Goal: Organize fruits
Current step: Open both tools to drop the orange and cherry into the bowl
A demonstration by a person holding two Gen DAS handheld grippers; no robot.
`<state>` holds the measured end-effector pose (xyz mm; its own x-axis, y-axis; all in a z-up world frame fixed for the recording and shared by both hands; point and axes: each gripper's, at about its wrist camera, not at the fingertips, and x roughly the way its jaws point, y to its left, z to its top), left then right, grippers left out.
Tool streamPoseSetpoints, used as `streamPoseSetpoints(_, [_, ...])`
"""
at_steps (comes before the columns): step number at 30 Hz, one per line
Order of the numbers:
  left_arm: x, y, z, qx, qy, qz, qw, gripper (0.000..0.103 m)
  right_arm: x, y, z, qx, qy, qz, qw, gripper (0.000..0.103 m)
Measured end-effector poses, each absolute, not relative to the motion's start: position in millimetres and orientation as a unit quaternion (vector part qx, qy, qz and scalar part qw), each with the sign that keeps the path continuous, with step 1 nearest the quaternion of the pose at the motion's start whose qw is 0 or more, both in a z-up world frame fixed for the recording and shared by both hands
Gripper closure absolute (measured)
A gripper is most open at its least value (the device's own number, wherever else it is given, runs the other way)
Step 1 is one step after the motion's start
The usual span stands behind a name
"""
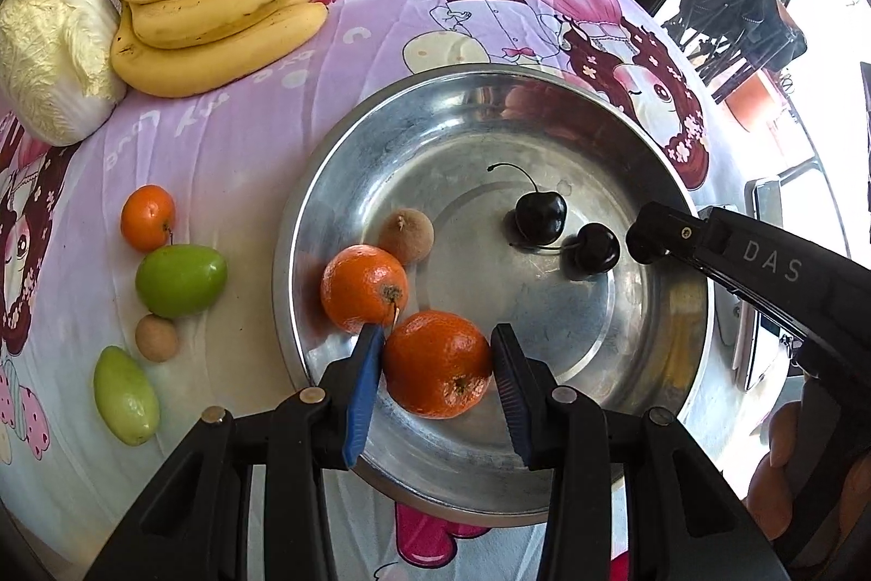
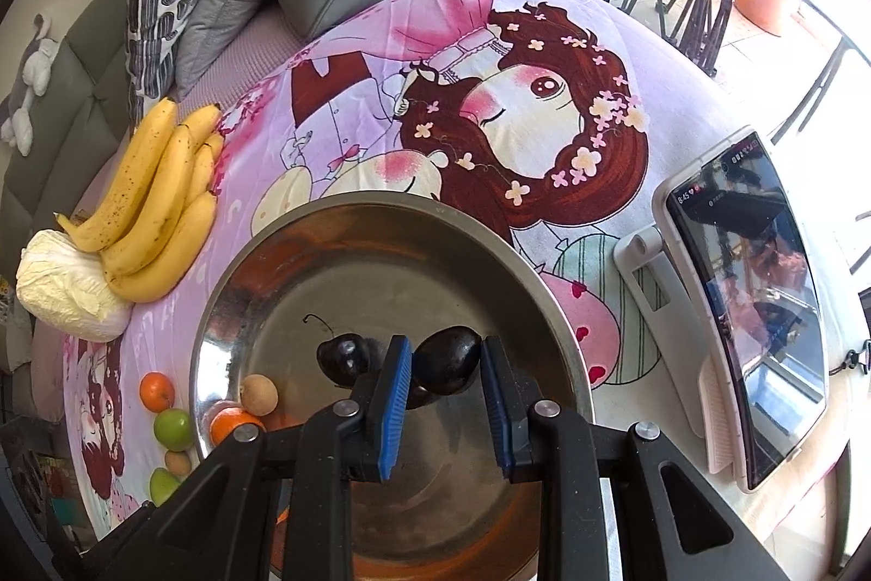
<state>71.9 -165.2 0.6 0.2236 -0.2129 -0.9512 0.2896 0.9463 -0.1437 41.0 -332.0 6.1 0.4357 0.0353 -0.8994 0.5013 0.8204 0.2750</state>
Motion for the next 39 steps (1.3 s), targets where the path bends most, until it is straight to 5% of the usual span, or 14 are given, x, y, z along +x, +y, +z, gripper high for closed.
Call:
streamPoseSetpoints(27, [71.9,-168.7,-6.4,0.036,0.605,-0.161,0.779,0.06,42.0,-334.0,-7.2,0.262,0.535,-0.164,0.786,0.074])
streamPoseSetpoints(39, [71.1,-162.7,2.3,0.03,0.595,-0.156,0.788,0.043,41.1,-334.9,-1.1,0.26,0.522,-0.166,0.795,0.069])
